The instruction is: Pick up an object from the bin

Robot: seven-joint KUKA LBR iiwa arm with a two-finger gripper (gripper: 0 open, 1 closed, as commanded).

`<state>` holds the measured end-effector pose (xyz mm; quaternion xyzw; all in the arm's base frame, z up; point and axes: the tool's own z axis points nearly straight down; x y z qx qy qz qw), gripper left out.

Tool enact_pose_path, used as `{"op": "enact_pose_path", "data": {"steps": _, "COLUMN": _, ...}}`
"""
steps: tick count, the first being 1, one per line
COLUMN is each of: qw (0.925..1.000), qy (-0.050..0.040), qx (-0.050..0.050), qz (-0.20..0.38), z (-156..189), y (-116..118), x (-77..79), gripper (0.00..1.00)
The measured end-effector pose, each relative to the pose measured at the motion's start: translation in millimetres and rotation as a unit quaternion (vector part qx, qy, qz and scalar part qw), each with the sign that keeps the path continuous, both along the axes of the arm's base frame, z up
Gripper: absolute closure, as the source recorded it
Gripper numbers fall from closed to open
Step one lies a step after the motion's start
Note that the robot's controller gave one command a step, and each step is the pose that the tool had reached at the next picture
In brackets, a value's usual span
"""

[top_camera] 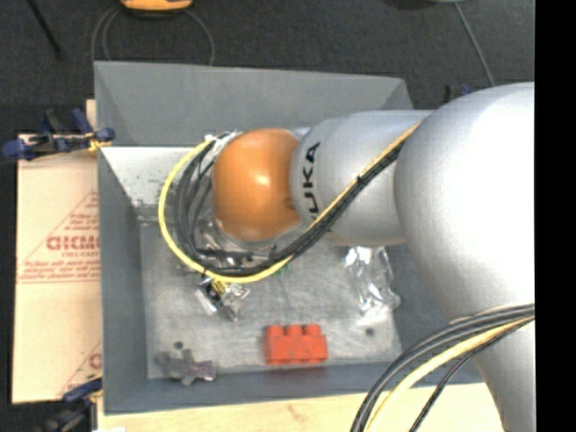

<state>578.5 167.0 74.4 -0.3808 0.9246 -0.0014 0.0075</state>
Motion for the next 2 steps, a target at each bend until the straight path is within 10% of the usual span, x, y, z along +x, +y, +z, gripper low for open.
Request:
{"op": "enact_pose_path", "data": {"steps": 1, "qw": 1.0, "qy": -0.0013, "qx": 0.002, "qz": -0.002, "z": 1.9, "y": 1.7, "x": 1.1, "gripper": 1.0}}
{"op": "enact_pose_path", "data": {"steps": 2, "qw": 0.9992, "qy": 0.0013, "qx": 0.001, "qz": -0.039, "z": 135.6, "y": 5.7, "x": 7.8, "gripper": 1.0}}
